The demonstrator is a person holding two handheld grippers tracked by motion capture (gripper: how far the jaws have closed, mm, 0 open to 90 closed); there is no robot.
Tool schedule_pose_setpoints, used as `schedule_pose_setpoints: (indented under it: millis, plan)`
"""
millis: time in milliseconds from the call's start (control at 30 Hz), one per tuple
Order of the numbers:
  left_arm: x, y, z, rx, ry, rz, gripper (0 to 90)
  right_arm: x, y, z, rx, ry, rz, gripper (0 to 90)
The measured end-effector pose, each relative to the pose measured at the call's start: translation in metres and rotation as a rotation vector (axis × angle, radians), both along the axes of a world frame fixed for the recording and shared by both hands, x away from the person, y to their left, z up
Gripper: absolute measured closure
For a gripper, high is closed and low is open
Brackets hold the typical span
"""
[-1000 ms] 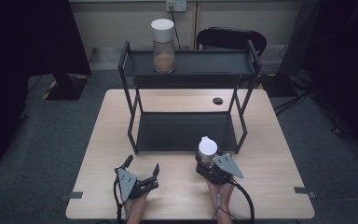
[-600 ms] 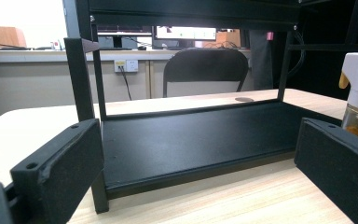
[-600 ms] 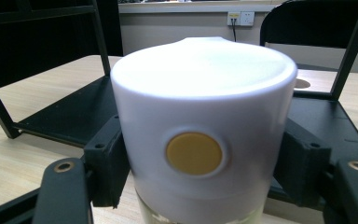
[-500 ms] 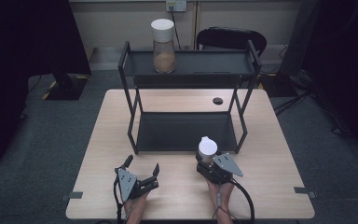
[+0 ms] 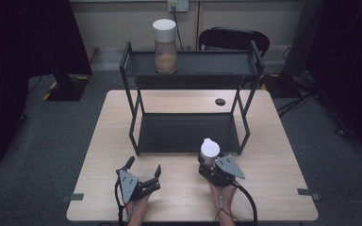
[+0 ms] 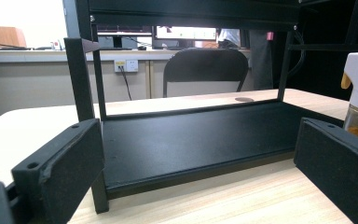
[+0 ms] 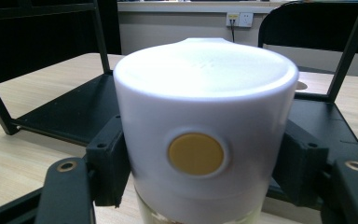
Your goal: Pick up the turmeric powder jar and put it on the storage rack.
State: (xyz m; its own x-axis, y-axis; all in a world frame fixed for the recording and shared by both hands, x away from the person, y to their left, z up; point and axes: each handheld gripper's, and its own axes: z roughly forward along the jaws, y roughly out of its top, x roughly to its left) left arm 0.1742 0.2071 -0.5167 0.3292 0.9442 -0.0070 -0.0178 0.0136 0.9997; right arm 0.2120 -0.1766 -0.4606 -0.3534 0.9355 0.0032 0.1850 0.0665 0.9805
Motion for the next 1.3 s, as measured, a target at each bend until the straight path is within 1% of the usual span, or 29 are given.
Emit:
schedule_pose_setpoints:
  millis: [400, 800, 1300]
  plan:
    - [0.000, 0.000, 0.000, 0.000, 0.000, 0.000, 1.2, -0.007, -0.003, 0.002, 0.014, -0.024, 0.010, 29.8]
    - [0.000, 0.000, 0.000, 0.000, 0.000, 0.000, 1.2, -0.013, -0.007, 0.008, 0.027, -0.040, 0.015, 29.9]
    - [0.000, 0.000, 0.000, 0.000, 0.000, 0.000, 1.2, -0.019, -0.006, 0.018, 0.019, -0.072, 0.028, 29.8]
